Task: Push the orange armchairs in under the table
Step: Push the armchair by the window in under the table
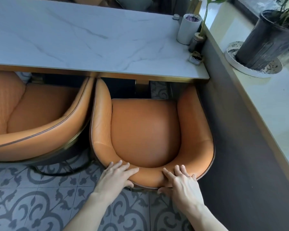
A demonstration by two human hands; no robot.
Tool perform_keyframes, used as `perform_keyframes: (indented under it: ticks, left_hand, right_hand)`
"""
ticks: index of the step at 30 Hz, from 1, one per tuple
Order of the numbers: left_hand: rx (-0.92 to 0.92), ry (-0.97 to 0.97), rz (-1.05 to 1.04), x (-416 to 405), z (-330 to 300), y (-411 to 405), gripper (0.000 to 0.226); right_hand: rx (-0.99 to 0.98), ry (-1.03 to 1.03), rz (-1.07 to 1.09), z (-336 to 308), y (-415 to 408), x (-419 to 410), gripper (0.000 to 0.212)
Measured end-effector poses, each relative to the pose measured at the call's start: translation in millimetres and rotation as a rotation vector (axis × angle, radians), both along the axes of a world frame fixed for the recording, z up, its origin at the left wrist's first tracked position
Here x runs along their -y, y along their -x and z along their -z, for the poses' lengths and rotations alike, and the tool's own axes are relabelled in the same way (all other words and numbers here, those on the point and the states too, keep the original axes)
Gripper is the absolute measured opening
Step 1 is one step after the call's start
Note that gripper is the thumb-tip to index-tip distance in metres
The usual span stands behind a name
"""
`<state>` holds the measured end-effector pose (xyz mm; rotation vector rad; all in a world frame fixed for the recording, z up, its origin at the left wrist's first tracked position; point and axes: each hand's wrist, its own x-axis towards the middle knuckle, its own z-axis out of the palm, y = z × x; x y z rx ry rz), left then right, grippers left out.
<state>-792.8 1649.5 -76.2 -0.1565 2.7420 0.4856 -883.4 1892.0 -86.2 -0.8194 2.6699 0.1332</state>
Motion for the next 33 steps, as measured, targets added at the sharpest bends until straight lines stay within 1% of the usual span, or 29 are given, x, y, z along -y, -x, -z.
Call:
perform_keyframes:
  ticks: [6, 14, 17, 28, 30, 33]
  left_hand:
    - [-0.016, -0.009, 0.008, 33.9, 8.5, 45.5, 0.062]
    - [-0.002, -0.014, 0.025, 60.0, 6.5, 90.4, 0.062]
    - [0.0, -0.023, 0.03, 62.1, 6.3, 92.2, 0.063]
    - [-0.023, -0.064, -0.078, 45.2, -2.1, 83.4, 0.063]
    - [-0.011, -0.036, -0.107, 34.1, -5.6, 80.5, 0.066]
    - [0.004, -0.04, -0.152, 18.4, -7.3, 76.1, 0.076]
  right_hand:
    - [0.001, 0.074, 0.025, -3.8, 39.7, 30.8, 0.081]
    - [0.021, 0.051, 0.047, -1.5, 83.5, 54.9, 0.084]
    - [0.025, 0.059, 0.055, -4.5, 85.4, 58.0, 0.085]
    - [0.046, 0.075, 0.091, -9.3, 77.9, 58.8, 0.077]
    - [0.033, 0.085, 0.063, -15.6, 80.7, 56.8, 0.079]
    - [0.031, 0.09, 0.018, -25.6, 91.0, 43.9, 0.093]
